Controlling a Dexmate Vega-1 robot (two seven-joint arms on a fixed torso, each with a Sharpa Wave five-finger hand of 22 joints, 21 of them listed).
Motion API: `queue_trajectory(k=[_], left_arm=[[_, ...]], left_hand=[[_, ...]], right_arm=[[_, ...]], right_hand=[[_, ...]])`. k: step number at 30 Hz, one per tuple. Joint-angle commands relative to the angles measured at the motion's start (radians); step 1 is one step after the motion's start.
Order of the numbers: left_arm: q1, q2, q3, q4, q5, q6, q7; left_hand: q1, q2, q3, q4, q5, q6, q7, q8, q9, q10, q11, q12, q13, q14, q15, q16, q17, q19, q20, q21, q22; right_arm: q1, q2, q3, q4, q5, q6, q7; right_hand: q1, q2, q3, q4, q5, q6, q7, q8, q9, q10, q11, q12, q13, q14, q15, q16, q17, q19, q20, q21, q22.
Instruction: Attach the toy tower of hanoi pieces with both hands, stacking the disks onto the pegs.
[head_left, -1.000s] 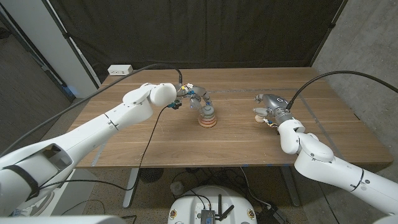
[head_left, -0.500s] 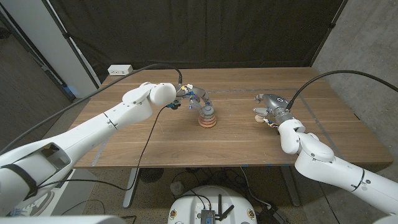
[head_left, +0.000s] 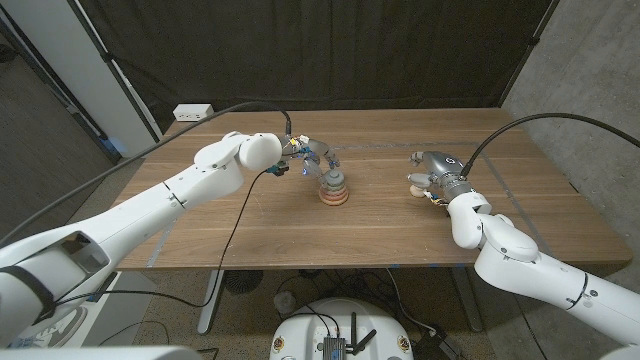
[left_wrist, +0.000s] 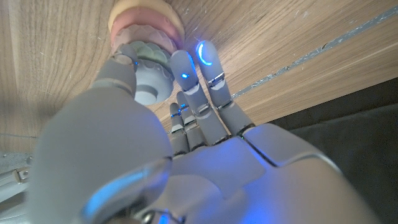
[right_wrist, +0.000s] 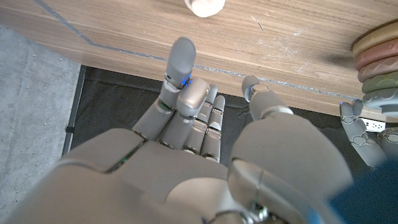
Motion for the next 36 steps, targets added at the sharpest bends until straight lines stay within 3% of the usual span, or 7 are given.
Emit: queue_trajectory(k=[1, 21, 36], left_arm=[[0.023, 0.022, -0.024, -0.038, 0.004, 0.022, 0.005], [0.148, 0.117, -0.135, -0.141, -0.06, 0.118, 0.086], [0.299, 0.184, -0.233, -0.232, -0.13, 0.209, 0.24]], left_hand=[[-0.011, -0.002, -0.003, -0.002, -0.001, -0.001, -0.003, 0.006, -0.001, 0.0, -0.003, 0.013, 0.002, -0.006, -0.053, 0.0, 0.002, -0.006, -0.124, -0.002, 0.004], [-0.001, 0.013, 0.001, -0.009, 0.001, 0.036, -0.007, 0.029, -0.006, 0.043, -0.012, 0.034, -0.001, -0.006, -0.053, 0.009, 0.002, -0.002, -0.127, 0.002, 0.006], [0.008, 0.023, 0.005, -0.013, 0.004, 0.069, -0.018, 0.043, -0.009, 0.079, -0.022, 0.047, 0.001, 0.001, -0.053, 0.019, 0.003, 0.008, -0.127, 0.007, 0.006]], right_arm=[[-0.006, -0.006, 0.005, -0.006, 0.0, 0.0, -0.001], [0.037, 0.011, -0.015, 0.023, -0.001, 0.012, 0.029], [0.04, 0.01, -0.013, 0.026, 0.0, 0.031, 0.035]], right_hand=[[0.004, 0.003, 0.006, -0.002, 0.005, 0.007, 0.001, 0.005, 0.005, 0.006, -0.003, -0.002, 0.006, -0.01, -0.016, 0.004, 0.001, 0.002, -0.041, 0.003, 0.003], [0.003, 0.002, 0.006, -0.003, 0.006, 0.006, 0.0, 0.004, 0.005, 0.005, -0.003, -0.003, 0.006, -0.01, -0.016, 0.004, 0.001, 0.001, -0.041, 0.003, 0.003], [0.003, 0.002, 0.006, -0.004, 0.006, 0.005, 0.001, 0.004, 0.006, 0.006, -0.002, -0.004, 0.004, -0.008, -0.016, 0.005, 0.001, 0.002, -0.041, 0.003, 0.003]])
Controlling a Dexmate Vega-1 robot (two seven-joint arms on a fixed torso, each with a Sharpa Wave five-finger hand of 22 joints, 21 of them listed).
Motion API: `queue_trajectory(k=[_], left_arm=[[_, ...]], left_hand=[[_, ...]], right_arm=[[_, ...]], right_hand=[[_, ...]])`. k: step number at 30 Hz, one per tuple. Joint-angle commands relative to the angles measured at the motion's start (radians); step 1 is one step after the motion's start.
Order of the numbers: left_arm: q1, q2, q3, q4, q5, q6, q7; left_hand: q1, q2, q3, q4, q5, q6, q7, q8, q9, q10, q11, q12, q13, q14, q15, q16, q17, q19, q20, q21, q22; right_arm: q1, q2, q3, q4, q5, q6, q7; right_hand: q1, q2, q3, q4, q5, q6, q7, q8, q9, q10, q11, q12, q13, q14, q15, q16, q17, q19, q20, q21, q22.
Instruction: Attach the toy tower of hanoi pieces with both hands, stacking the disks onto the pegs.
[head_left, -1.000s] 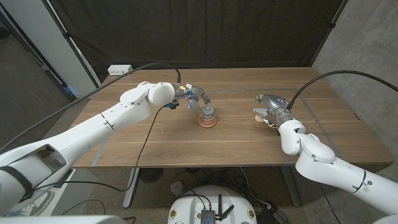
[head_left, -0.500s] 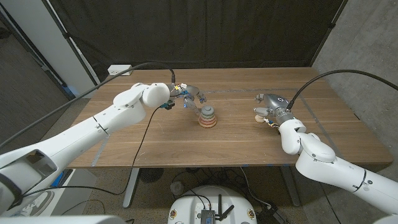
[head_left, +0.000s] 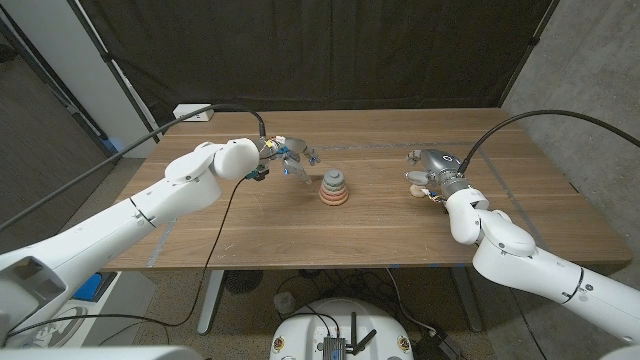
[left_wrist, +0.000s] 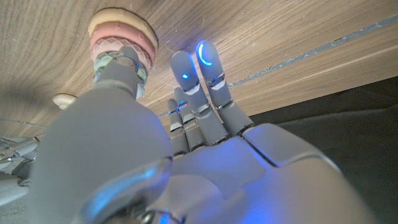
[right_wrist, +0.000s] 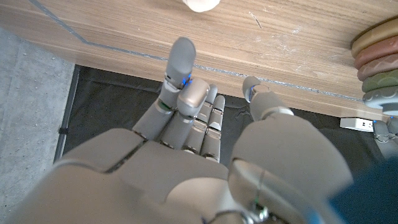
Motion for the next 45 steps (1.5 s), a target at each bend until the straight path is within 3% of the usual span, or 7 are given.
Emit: queue_trajectory(k=[1, 10, 16, 24, 45], left_arm=[[0.118, 0.052, -0.083, -0.067, -0.06, 0.068, 0.129], [0.155, 0.077, -0.086, -0.127, -0.017, 0.152, 0.186], [0.214, 0.09, -0.109, -0.163, -0.007, 0.208, 0.254], [0.274, 0.085, -0.134, -0.164, -0.053, 0.244, 0.323], [0.364, 0.107, -0.183, -0.182, -0.126, 0.303, 0.476]], left_hand=[[0.008, 0.015, 0.005, -0.008, 0.004, 0.018, -0.003, 0.009, 0.0, 0.019, -0.003, 0.012, 0.003, 0.007, -0.057, 0.004, -0.001, 0.009, -0.128, 0.008, 0.003], [0.022, 0.021, 0.01, -0.013, 0.007, 0.037, -0.007, 0.015, -0.002, 0.044, -0.012, 0.02, 0.005, 0.015, -0.058, 0.012, 0.0, 0.018, -0.13, 0.011, 0.004], [0.027, 0.023, 0.012, -0.014, 0.009, 0.041, -0.01, 0.015, -0.003, 0.051, -0.015, 0.02, 0.007, 0.019, -0.058, 0.016, -0.001, 0.021, -0.128, 0.011, 0.003], [0.029, 0.025, 0.012, -0.013, 0.01, 0.054, -0.013, 0.019, -0.004, 0.065, -0.019, 0.022, 0.007, 0.022, -0.058, 0.02, -0.002, 0.022, -0.128, 0.01, 0.002], [0.035, 0.028, 0.014, -0.013, 0.012, 0.077, -0.016, 0.024, -0.006, 0.087, -0.024, 0.023, 0.01, 0.027, -0.058, 0.026, -0.004, 0.027, -0.128, 0.011, 0.002]], right_arm=[[0.004, 0.0, 0.001, 0.003, 0.0, 0.009, 0.007], [-0.014, 0.006, 0.035, 0.016, 0.045, 0.04, -0.016], [-0.009, 0.008, 0.048, 0.036, 0.064, 0.076, -0.03], [0.005, 0.006, 0.042, 0.046, 0.068, 0.093, -0.015], [0.004, 0.01, 0.047, 0.048, 0.075, 0.097, -0.024]], right_hand=[[0.002, 0.002, 0.006, -0.004, 0.006, 0.005, 0.001, 0.004, 0.006, 0.006, -0.003, -0.004, 0.002, 0.001, -0.022, 0.005, 0.004, 0.003, -0.041, 0.004, 0.003], [0.001, 0.002, 0.006, -0.004, 0.006, 0.006, 0.002, 0.004, 0.006, 0.008, -0.001, -0.004, 0.001, 0.006, -0.021, 0.01, 0.006, 0.004, -0.041, 0.005, 0.004], [0.001, 0.003, 0.006, -0.004, 0.006, 0.005, 0.001, 0.003, 0.006, 0.008, 0.0, -0.005, 0.0, 0.011, -0.021, 0.015, 0.008, 0.005, -0.041, 0.005, 0.003], [0.001, 0.003, 0.006, -0.004, 0.007, 0.007, 0.001, 0.003, 0.006, 0.009, -0.002, -0.004, -0.001, 0.014, -0.021, 0.017, 0.008, 0.006, -0.041, 0.005, 0.002], [0.008, 0.003, 0.009, -0.008, 0.009, 0.008, 0.001, 0.003, 0.006, 0.008, -0.004, -0.005, 0.0, 0.01, -0.021, 0.015, 0.003, 0.008, -0.041, 0.006, 0.002]])
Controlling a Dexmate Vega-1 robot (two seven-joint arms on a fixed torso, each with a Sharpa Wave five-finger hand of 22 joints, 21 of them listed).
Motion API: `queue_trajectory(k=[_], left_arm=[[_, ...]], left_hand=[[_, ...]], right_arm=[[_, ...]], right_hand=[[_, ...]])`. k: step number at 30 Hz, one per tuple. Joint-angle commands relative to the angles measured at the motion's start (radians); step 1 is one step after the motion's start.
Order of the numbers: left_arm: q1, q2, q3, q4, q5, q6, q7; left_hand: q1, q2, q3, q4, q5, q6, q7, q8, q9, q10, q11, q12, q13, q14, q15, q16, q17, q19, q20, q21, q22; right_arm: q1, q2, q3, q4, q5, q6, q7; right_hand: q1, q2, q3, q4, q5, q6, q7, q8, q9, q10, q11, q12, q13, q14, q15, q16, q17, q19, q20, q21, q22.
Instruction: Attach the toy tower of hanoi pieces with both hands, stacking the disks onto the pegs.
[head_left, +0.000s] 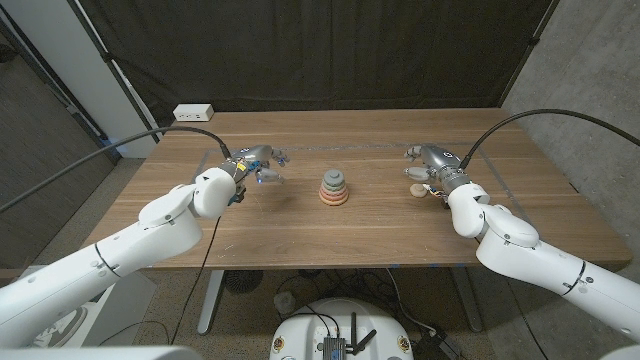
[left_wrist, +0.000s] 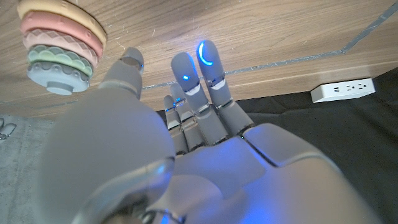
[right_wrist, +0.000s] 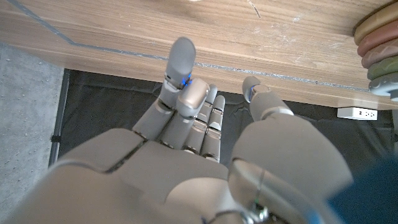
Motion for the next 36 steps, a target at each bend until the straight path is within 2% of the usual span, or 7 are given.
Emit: queue_trajectory(k=[1, 12, 22, 36], left_arm=[[0.074, 0.019, -0.039, -0.018, -0.043, 0.041, 0.093], [0.093, 0.028, -0.05, -0.007, -0.073, 0.036, 0.146], [0.117, 0.013, -0.048, 0.002, -0.082, 0.044, 0.211], [0.142, 0.007, -0.056, 0.007, -0.113, 0.04, 0.257]], left_hand=[[0.013, 0.006, 0.004, -0.003, 0.007, 0.011, 0.0, 0.004, 0.003, 0.015, -0.001, 0.008, 0.006, 0.012, -0.054, 0.007, 0.003, 0.011, -0.127, 0.006, 0.002], [0.014, 0.008, 0.005, -0.002, 0.008, 0.019, -0.002, 0.005, 0.002, 0.025, -0.004, 0.008, 0.008, 0.013, -0.054, 0.01, 0.002, 0.011, -0.127, 0.005, 0.002], [0.015, 0.01, 0.006, -0.002, 0.01, 0.032, -0.008, 0.007, 0.001, 0.037, -0.005, 0.007, 0.01, 0.012, -0.054, 0.013, 0.002, 0.012, -0.126, 0.003, 0.001], [0.014, 0.014, 0.008, -0.001, 0.012, 0.04, -0.008, 0.007, 0.001, 0.041, -0.001, 0.003, 0.014, 0.005, -0.054, 0.01, -0.004, 0.008, -0.126, 0.001, 0.0]], right_arm=[[-0.002, 0.004, 0.002, 0.001, 0.005, 0.005, -0.006], [-0.007, 0.011, -0.003, -0.007, 0.003, -0.016, -0.012], [-0.01, 0.007, -0.004, -0.015, -0.001, -0.02, -0.019], [-0.027, -0.004, 0.003, -0.027, -0.001, -0.026, -0.026]], right_hand=[[0.008, 0.003, 0.004, -0.003, 0.005, 0.008, 0.0, 0.003, 0.001, 0.009, -0.003, 0.001, 0.002, 0.002, -0.014, 0.003, 0.0, 0.009, -0.041, 0.007, 0.004], [0.009, 0.002, 0.004, -0.003, 0.006, 0.008, 0.002, 0.003, 0.001, 0.009, -0.004, 0.001, 0.003, 0.003, -0.014, 0.005, 0.001, 0.008, -0.041, 0.005, 0.002], [0.01, 0.002, 0.004, -0.002, 0.006, 0.01, 0.001, 0.003, 0.001, 0.007, -0.003, 0.0, 0.003, 0.006, -0.014, 0.008, 0.003, 0.008, -0.041, 0.005, 0.001], [0.011, 0.001, 0.004, -0.002, 0.006, 0.009, 0.0, 0.004, 0.003, 0.005, -0.001, -0.002, 0.001, 0.004, -0.014, 0.006, 0.002, 0.008, -0.041, 0.005, 0.001]])
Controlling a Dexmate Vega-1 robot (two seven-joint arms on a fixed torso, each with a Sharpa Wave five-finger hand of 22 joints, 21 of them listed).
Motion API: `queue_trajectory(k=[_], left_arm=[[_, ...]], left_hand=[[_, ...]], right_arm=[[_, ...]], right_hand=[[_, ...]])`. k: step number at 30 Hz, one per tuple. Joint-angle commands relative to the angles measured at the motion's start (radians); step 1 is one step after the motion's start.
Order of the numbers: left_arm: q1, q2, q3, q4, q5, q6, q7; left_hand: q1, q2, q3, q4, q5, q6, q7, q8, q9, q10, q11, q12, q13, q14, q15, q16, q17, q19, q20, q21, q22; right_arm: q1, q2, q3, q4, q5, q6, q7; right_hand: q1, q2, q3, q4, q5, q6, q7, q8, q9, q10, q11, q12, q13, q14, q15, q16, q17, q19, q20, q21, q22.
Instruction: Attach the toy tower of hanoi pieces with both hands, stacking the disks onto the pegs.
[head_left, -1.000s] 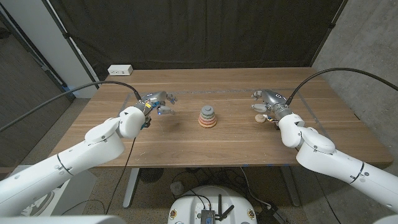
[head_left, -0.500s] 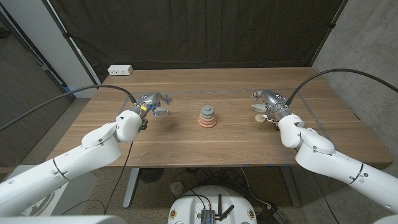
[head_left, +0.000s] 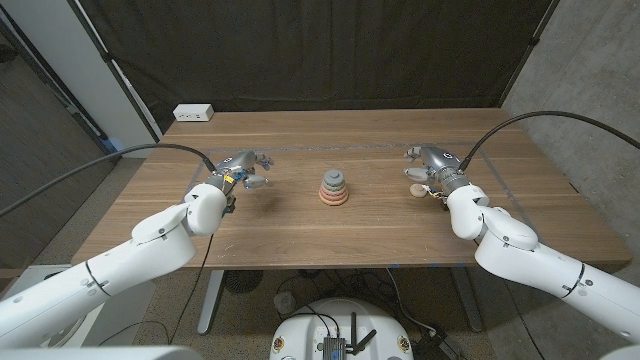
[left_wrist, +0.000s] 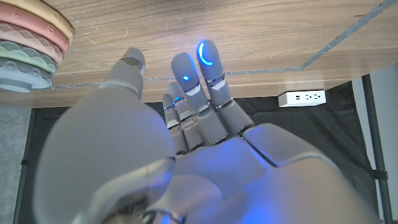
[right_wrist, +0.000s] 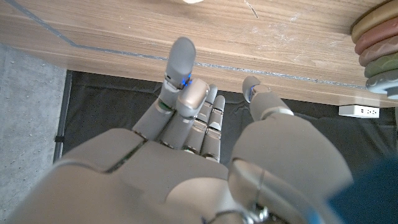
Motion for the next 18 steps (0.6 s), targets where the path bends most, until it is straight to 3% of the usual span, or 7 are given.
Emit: queue_trajectory(k=[1, 14, 18], left_arm=[[0.025, -0.005, -0.007, 0.003, -0.022, -0.002, 0.047], [0.026, 0.016, -0.01, -0.002, -0.041, -0.007, 0.043], [0.029, 0.014, -0.013, 0.002, -0.047, -0.011, 0.052]], left_hand=[[0.008, 0.007, 0.008, -0.001, 0.006, 0.013, 0.001, 0.003, 0.001, 0.011, 0.001, 0.003, 0.004, 0.0, -0.049, 0.002, 0.0, 0.004, -0.122, 0.001, 0.003], [0.009, 0.012, 0.011, -0.002, 0.007, 0.02, 0.002, 0.003, 0.0, 0.022, 0.001, 0.003, 0.006, -0.002, -0.049, 0.004, 0.0, 0.003, -0.122, -0.001, 0.002], [0.009, 0.012, 0.012, -0.001, 0.008, 0.021, 0.003, 0.003, 0.0, 0.021, 0.0, 0.002, 0.007, 0.0, -0.049, 0.006, 0.001, 0.004, -0.122, -0.001, 0.002]], right_arm=[[-0.013, -0.007, 0.005, -0.011, -0.003, -0.007, -0.01], [-0.021, -0.018, -0.002, -0.039, -0.017, -0.054, 0.002], [-0.017, -0.025, -0.011, -0.045, -0.025, -0.067, 0.014]], right_hand=[[0.011, 0.001, 0.004, -0.002, 0.006, 0.008, 0.0, 0.003, 0.004, 0.001, 0.002, -0.002, 0.003, 0.005, -0.014, 0.003, 0.002, 0.008, -0.041, 0.005, 0.003], [0.011, -0.001, 0.004, -0.001, 0.007, -0.005, 0.002, 0.001, 0.008, -0.007, 0.005, -0.006, 0.0, 0.004, -0.013, 0.004, 0.002, 0.007, -0.04, 0.005, 0.003], [0.01, -0.003, 0.004, -0.001, 0.007, -0.012, 0.004, -0.003, 0.008, -0.038, 0.013, -0.017, -0.004, 0.006, -0.013, 0.007, 0.006, 0.005, -0.04, 0.005, 0.004]])
